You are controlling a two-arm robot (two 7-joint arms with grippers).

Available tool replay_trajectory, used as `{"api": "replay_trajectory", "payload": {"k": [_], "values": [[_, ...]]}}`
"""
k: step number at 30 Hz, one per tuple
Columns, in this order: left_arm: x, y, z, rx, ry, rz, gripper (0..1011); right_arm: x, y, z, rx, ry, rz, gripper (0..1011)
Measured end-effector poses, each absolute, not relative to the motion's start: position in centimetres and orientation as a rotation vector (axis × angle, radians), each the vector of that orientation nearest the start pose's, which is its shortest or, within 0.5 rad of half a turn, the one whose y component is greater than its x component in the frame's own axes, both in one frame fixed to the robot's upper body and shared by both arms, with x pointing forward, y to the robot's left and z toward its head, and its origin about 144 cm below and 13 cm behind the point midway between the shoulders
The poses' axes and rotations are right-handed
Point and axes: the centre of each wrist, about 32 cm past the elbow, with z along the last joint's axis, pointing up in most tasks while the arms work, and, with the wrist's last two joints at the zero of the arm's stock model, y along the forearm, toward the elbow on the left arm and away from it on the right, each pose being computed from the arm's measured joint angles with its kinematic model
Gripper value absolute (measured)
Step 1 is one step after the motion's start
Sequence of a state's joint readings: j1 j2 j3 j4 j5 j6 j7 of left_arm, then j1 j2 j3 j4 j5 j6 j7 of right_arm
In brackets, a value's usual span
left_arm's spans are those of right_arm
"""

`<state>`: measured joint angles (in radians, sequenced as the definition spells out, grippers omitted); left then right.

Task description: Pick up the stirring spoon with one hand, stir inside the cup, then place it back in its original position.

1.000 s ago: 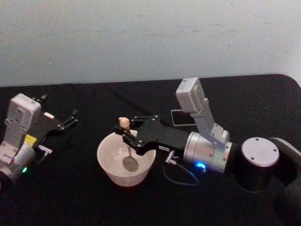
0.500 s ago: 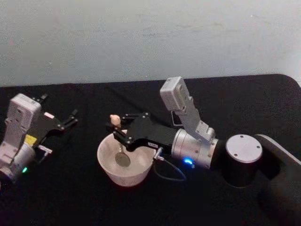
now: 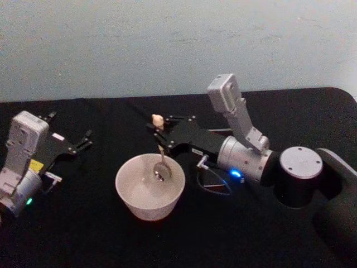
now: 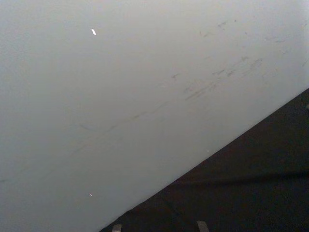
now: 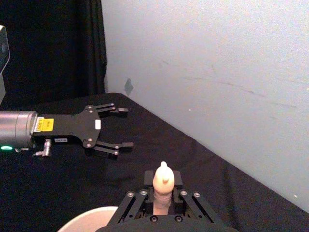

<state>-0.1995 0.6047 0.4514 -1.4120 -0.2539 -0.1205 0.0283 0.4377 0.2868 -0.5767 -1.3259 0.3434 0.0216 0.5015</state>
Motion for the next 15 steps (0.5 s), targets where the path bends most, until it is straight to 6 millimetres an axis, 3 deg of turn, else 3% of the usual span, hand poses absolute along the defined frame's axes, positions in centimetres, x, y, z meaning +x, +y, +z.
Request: {"api": "replay_trajectory", "payload": {"k": [15], "values": [[48.9, 31.0, 114.0, 0.304, -0.285, 1.248, 1001, 51.1, -19.3, 119.1, -0.105, -0.029, -0.528, 210]]}}
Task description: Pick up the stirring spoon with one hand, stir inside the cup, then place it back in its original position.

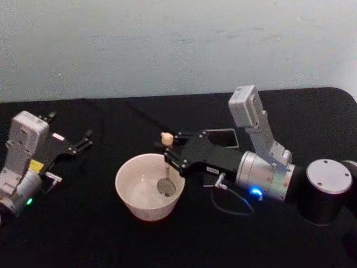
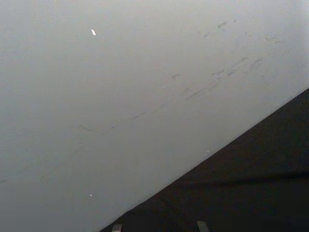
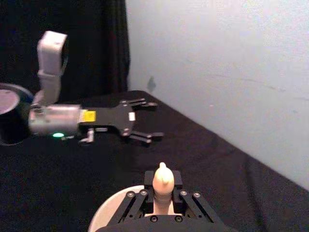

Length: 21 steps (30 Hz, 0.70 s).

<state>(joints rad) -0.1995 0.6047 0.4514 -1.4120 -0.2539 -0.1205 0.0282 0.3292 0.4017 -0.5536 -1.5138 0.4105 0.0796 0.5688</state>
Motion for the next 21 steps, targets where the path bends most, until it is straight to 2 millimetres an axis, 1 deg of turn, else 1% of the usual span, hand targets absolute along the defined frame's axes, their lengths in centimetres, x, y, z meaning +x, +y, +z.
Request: {"api": "replay_trajectory", "payload": {"k": [8, 14, 18, 20, 21], "values": [[48.9, 31.0, 114.0, 0.304, -0.285, 1.248, 1001, 50.2, -18.8, 119.1, -0.107, -0.014, -0.476, 210], [48.9, 31.0, 114.0, 0.305, -0.285, 1.248, 1002, 50.0, -17.8, 118.9, -0.107, -0.007, -0.449, 210], [48.9, 31.0, 114.0, 0.304, -0.285, 1.248, 1001, 50.1, -17.0, 118.7, -0.108, -0.005, -0.439, 210], [48.9, 31.0, 114.0, 0.305, -0.285, 1.248, 1001, 50.3, -16.3, 118.5, -0.114, -0.008, -0.437, 210], [48.9, 31.0, 114.0, 0.304, -0.285, 1.248, 1002, 50.3, -16.3, 118.5, -0.114, -0.008, -0.437, 210]]}}
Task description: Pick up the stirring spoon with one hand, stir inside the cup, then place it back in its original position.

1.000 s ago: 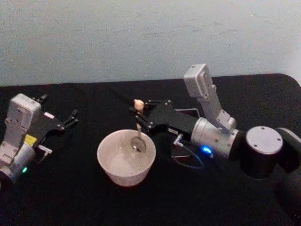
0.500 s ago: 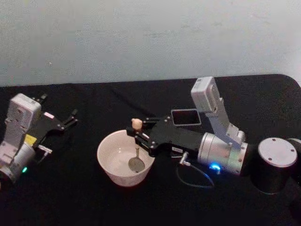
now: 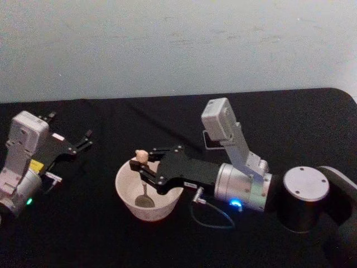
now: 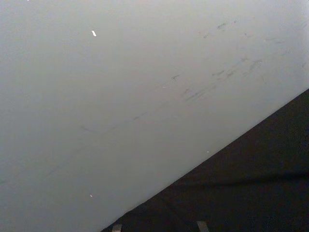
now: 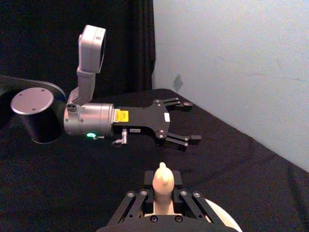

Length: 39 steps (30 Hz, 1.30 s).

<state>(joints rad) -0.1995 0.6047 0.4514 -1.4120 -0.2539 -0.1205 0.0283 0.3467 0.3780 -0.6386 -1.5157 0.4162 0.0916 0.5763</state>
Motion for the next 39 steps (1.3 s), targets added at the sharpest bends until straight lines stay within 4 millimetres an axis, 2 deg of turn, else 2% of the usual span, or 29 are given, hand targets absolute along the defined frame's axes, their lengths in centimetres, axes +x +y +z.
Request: {"api": "replay_trajectory", "payload": {"k": [8, 17, 33, 39], "values": [[48.9, 31.0, 114.0, 0.304, -0.285, 1.248, 1002, 51.8, -15.1, 118.6, -0.114, -0.029, -0.486, 210], [48.9, 31.0, 114.0, 0.304, -0.285, 1.248, 1001, 52.9, -15.6, 118.6, -0.121, -0.035, -0.542, 210], [48.9, 31.0, 114.0, 0.305, -0.285, 1.248, 1001, 51.3, -18.2, 119.2, -0.134, -0.039, -0.527, 210], [48.9, 31.0, 114.0, 0.304, -0.285, 1.248, 1001, 50.5, -18.4, 119.2, -0.135, -0.033, -0.491, 210]]}}
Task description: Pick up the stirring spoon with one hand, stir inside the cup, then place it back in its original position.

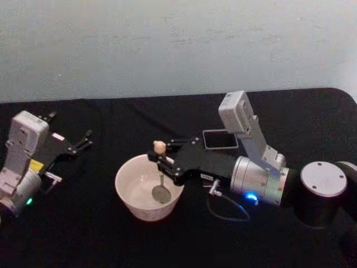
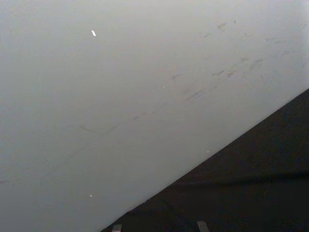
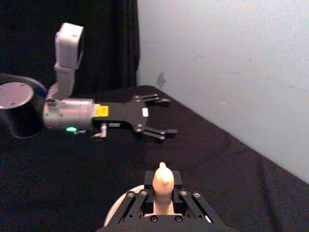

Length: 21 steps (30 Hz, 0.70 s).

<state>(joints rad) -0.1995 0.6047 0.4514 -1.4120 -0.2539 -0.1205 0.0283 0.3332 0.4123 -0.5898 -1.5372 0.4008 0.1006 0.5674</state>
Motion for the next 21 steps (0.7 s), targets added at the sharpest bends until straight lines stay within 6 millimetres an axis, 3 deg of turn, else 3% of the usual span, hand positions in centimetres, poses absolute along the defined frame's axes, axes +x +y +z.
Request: {"api": "replay_trajectory", "payload": {"k": [11, 21], "values": [[48.9, 31.0, 114.0, 0.305, -0.285, 1.248, 1001, 49.7, -16.7, 118.5, -0.143, -0.006, -0.437, 211], [48.9, 31.0, 114.0, 0.304, -0.285, 1.248, 1001, 50.6, -14.8, 118.7, -0.129, -0.013, -0.440, 210]]}}
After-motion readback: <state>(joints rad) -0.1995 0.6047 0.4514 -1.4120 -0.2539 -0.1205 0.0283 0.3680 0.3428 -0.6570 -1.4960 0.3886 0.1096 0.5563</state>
